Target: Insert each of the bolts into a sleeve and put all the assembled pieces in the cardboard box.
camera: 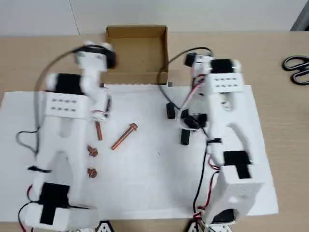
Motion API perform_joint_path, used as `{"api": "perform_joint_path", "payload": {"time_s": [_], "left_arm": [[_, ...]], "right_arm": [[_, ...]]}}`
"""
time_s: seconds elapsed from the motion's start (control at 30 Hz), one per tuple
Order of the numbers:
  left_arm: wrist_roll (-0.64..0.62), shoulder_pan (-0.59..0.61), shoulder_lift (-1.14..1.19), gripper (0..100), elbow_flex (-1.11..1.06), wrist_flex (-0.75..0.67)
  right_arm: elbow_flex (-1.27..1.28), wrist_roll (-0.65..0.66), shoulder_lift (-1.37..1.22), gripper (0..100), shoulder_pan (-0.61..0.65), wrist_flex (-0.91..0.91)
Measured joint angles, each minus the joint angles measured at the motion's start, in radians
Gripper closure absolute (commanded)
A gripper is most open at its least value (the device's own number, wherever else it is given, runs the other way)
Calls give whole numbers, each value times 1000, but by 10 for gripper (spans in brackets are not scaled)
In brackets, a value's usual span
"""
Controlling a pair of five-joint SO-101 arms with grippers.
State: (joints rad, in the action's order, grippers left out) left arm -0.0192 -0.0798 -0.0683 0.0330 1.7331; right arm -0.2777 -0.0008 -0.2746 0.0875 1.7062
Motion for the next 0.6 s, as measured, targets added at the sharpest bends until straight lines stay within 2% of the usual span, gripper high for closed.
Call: {"api": "perform_joint_path", "payload": {"time_s": [0.2, 0.33, 0.6], "left_arm": [[31, -109, 26, 988, -66, 2], [71, -112, 104, 922, -69, 0], [115, -117, 190, 886, -69, -68]], "right_arm": [[189, 141, 123, 995, -132, 3], [299, 226, 227, 995, -173, 3], [439, 247, 399, 995, -213, 3]]}}
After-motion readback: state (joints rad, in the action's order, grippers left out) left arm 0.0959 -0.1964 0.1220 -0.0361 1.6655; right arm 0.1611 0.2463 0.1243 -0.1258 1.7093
